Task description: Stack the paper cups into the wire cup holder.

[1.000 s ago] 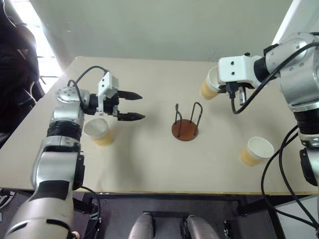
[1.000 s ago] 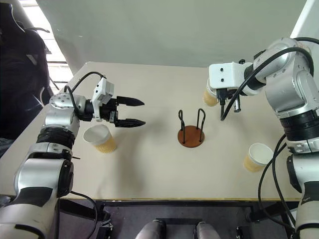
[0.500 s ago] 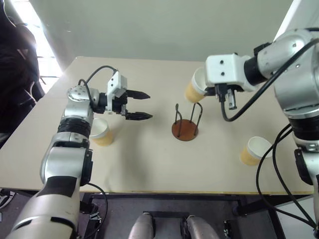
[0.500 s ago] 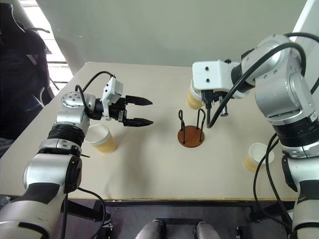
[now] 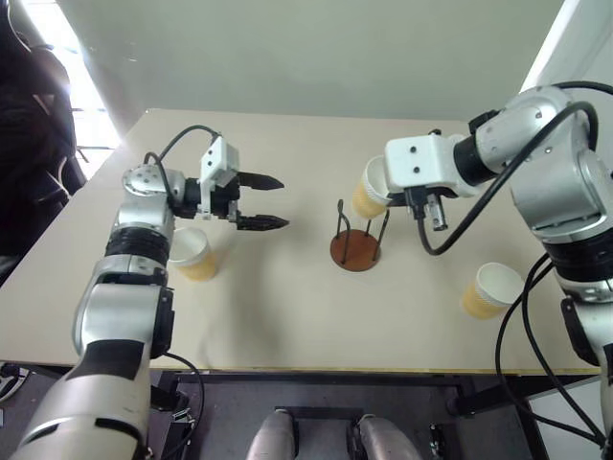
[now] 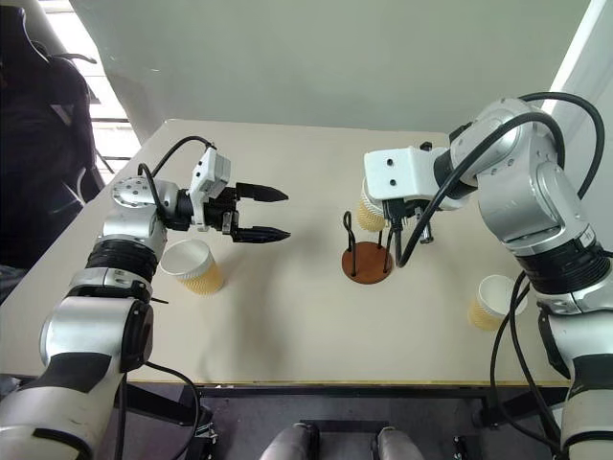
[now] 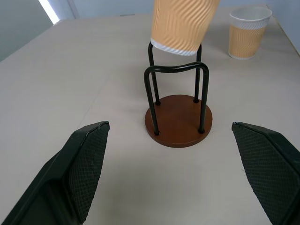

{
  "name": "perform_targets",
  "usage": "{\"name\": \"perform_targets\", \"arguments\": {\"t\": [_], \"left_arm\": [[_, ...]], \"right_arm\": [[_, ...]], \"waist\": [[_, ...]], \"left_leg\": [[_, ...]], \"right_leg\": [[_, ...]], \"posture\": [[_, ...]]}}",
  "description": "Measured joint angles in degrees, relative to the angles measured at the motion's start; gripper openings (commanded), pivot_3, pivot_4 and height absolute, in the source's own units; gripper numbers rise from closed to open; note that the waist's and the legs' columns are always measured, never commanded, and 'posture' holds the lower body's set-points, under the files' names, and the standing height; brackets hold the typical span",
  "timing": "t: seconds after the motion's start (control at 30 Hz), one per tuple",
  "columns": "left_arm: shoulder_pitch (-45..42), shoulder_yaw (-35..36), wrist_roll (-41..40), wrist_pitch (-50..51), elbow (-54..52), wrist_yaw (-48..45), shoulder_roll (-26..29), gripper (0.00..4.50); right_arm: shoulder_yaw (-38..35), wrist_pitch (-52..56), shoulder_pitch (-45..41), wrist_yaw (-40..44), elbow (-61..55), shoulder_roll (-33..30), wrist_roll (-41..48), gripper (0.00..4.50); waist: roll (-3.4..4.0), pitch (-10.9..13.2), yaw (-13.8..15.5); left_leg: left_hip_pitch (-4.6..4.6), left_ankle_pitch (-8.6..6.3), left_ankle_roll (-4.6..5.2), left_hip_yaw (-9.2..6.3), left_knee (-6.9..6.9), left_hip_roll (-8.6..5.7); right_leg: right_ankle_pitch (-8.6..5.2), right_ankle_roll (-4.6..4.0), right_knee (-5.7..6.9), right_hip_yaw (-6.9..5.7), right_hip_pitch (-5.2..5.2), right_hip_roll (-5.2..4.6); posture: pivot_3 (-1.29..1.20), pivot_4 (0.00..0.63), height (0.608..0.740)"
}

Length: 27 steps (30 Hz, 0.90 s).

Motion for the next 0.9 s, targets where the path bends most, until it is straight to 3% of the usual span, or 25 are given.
{"name": "perform_targets", "arguments": {"t": [0.23, 0.33, 0.4, 0.73, 0.9], "left_arm": [[0.08, 0.23, -0.24, 0.13, -0.09, -0.02, 0.08, 4.5], [0.21, 0.33, -0.36, 0.14, -0.13, -0.04, 0.17, 4.5], [0.42, 0.49, -0.41, 0.15, -0.16, -0.06, 0.37, 4.5], [1.05, 1.5, -0.49, 0.18, -0.24, -0.1, 1.36, 4.5], [1.03, 2.13, -0.46, 0.17, -0.23, -0.09, 3.06, 4.5]], "right_arm": [[1.06, -1.94, -0.01, -1.28, 1.55, 1.54, -0.14, 0.03], [1.06, -2.71, -0.02, -1.61, 1.57, 1.68, -0.14, 0.58], [1.06, -2.98, -0.02, -1.74, 1.61, 1.95, -0.13, 1.21], [0.76, -0.59, -0.91, -3.73, 3.56, 4.43, 0.98, 1.21], [-4.51, 6.84, -2.72, -3.93, 3.46, 3.22, 5.93, 1.21]], "waist": [[0.0, 0.0, 0.01], [0.0, 0.0, -0.01], [0.0, 0.0, -0.04], [0.0, 0.0, -0.08], [-0.02, -0.01, 0.01]], "left_leg": [[0.0, 0.0, 0.01, 0.02, 0.01, -0.01], [0.0, 0.0, 0.01, 0.03, 0.01, -0.01], [0.01, 0.0, 0.01, 0.02, 0.0, 0.0], [0.01, 0.01, 0.02, 0.04, 0.02, 0.0], [-0.02, 0.01, 0.01, 0.07, -0.01, -0.01]], "right_leg": [[-0.01, -0.01, 0.01, -0.01, 0.0, 0.0], [-0.01, -0.01, 0.01, -0.01, 0.0, 0.0], [-0.01, -0.02, 0.02, -0.01, 0.0, 0.0], [-0.09, -0.17, 0.04, 0.0, -0.01, 0.0], [-0.3, -0.51, 0.03, -0.01, -0.02, 0.0]], "posture": [[0.0, 0.15, 0.74], [0.0, 0.15, 0.74], [0.0, 0.15, 0.74], [0.0, 0.15, 0.74], [0.0, 0.15, 0.74]]}}
